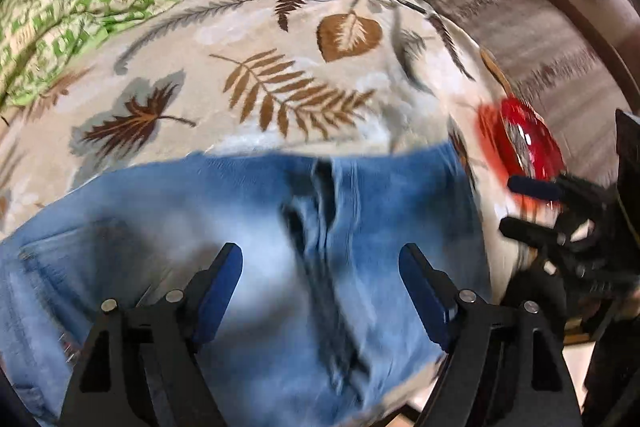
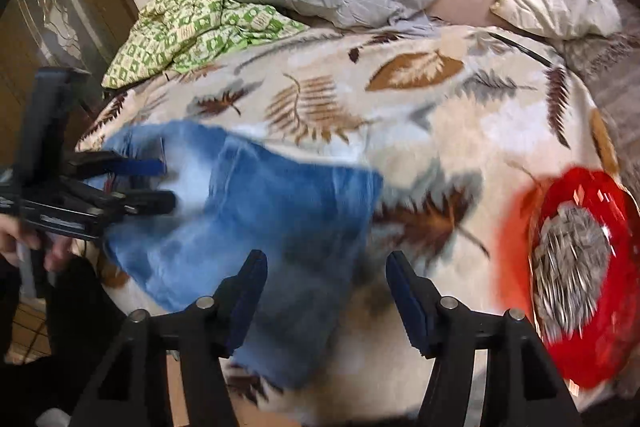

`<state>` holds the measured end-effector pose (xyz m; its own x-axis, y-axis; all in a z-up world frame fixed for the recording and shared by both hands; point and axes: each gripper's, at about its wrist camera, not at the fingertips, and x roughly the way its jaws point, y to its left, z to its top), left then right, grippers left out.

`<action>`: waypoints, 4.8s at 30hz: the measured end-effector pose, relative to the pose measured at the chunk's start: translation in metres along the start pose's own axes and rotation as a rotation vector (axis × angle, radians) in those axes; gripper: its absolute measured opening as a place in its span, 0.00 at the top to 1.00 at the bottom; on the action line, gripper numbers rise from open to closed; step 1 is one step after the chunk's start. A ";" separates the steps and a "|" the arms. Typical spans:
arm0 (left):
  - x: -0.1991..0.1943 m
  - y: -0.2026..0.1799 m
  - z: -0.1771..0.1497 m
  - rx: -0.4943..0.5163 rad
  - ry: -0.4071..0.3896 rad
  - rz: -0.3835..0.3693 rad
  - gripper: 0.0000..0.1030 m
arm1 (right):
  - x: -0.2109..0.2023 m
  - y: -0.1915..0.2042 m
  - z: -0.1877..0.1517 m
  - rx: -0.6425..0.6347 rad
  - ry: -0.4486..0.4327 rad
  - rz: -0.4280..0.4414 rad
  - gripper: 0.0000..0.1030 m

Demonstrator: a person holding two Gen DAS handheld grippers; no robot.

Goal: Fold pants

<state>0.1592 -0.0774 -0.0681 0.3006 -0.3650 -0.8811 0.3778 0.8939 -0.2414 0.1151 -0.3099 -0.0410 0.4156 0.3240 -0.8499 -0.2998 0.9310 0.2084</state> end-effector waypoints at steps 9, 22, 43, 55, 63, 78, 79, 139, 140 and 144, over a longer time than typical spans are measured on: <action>0.063 -0.006 0.024 0.080 0.078 0.102 0.58 | 0.077 -0.017 0.038 0.118 0.094 -0.048 0.63; 0.061 0.012 0.031 0.067 0.109 0.044 0.75 | 0.094 -0.020 0.025 0.103 0.077 -0.063 0.62; 0.029 -0.005 -0.043 -0.056 0.204 -0.069 0.68 | 0.055 0.015 -0.054 0.101 0.168 0.003 0.43; 0.024 0.017 -0.048 -0.031 0.178 -0.071 0.74 | 0.050 0.018 -0.065 0.052 0.148 -0.001 0.43; -0.006 0.000 -0.056 0.013 0.121 -0.065 0.27 | 0.049 0.015 -0.062 0.059 0.149 0.012 0.42; 0.012 -0.001 -0.083 0.134 0.184 -0.006 0.81 | 0.056 0.029 -0.059 -0.002 0.168 -0.028 0.42; 0.010 0.000 -0.084 0.137 0.182 -0.003 0.80 | 0.056 0.030 -0.059 -0.002 0.167 -0.028 0.41; -0.012 0.024 -0.005 0.014 0.034 0.031 0.36 | 0.055 -0.005 0.019 0.098 0.060 -0.061 0.37; -0.014 0.017 -0.010 0.037 0.046 0.042 0.36 | 0.050 -0.001 0.013 0.088 0.071 -0.066 0.37; -0.012 0.005 -0.032 0.054 0.102 0.039 0.35 | 0.040 0.011 -0.021 0.094 0.133 -0.044 0.37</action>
<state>0.1296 -0.0599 -0.0719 0.2263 -0.2992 -0.9270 0.4153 0.8905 -0.1860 0.1101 -0.2899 -0.0832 0.3072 0.2634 -0.9145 -0.1995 0.9574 0.2088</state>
